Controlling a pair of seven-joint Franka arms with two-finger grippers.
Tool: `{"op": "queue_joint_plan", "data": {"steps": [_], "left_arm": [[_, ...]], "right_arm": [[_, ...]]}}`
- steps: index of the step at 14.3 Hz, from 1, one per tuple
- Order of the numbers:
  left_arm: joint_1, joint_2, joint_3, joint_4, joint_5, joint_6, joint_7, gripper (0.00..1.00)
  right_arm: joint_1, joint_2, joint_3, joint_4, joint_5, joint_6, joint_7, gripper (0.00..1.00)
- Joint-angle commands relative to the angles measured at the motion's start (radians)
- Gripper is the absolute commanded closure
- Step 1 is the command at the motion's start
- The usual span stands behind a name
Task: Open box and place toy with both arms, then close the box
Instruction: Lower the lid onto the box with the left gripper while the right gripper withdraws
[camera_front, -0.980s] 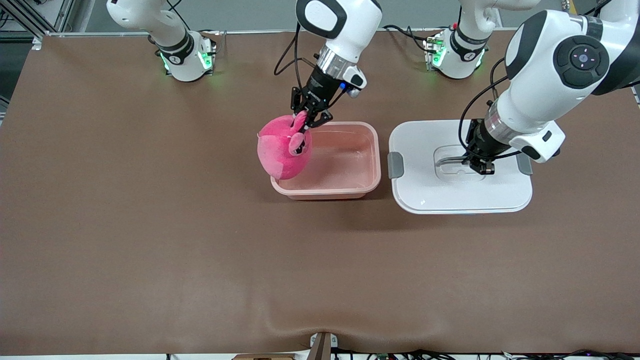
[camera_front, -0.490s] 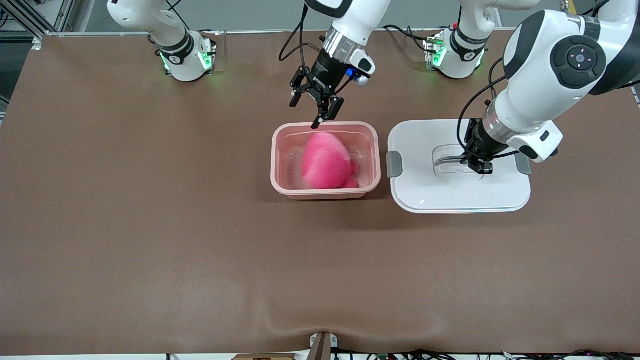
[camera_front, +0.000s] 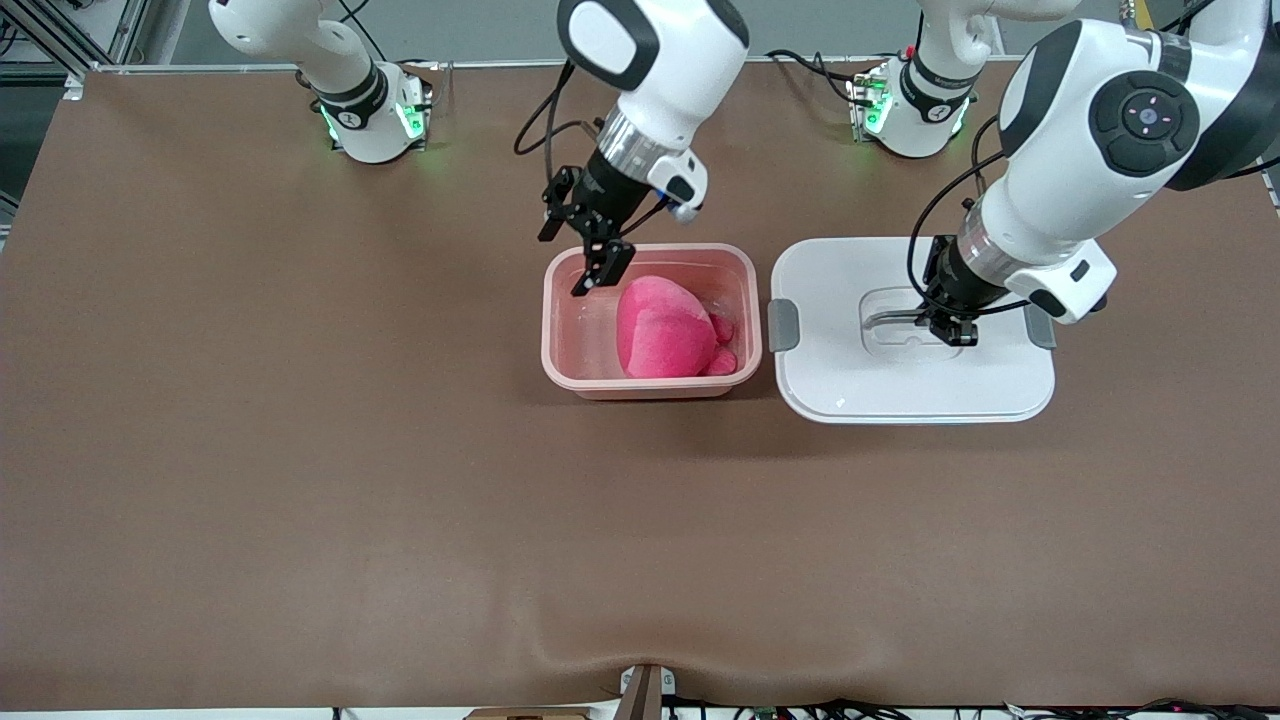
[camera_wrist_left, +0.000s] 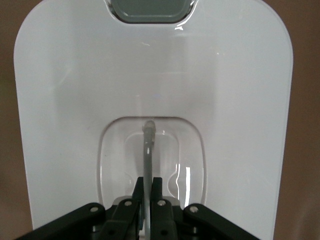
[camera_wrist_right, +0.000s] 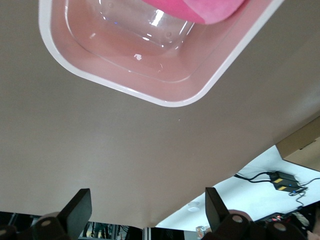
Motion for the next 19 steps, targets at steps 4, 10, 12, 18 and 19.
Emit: {"op": "queue_joint_plan", "data": {"steps": [4, 10, 12, 18, 19], "left_arm": [[-0.006, -0.026, -0.029, -0.028, -0.004, 0.015, -0.004, 1.00], [-0.017, 0.016, -0.119, -0.022, -0.006, 0.079, -0.160, 1.00], [-0.019, 0.037, -0.151, -0.016, -0.006, 0.089, -0.200, 1.00], [-0.121, 0.146, -0.181, 0.053, 0.019, 0.144, -0.410, 1.00], [-0.134, 0.164, -0.181, 0.067, 0.028, 0.144, -0.439, 1.00]], "right_arm": [[-0.126, -0.023, 0.010, -0.016, 0.152, 0.021, 0.154, 0.00], [-0.272, -0.092, 0.010, -0.085, 0.289, 0.024, 0.411, 0.00], [-0.364, -0.104, 0.010, -0.087, 0.373, 0.029, 0.409, 0.00], [-0.649, -0.118, 0.010, -0.128, 0.636, 0.040, 0.425, 0.00], [-0.671, -0.121, 0.008, -0.139, 0.647, 0.038, 0.426, 0.00]]}}
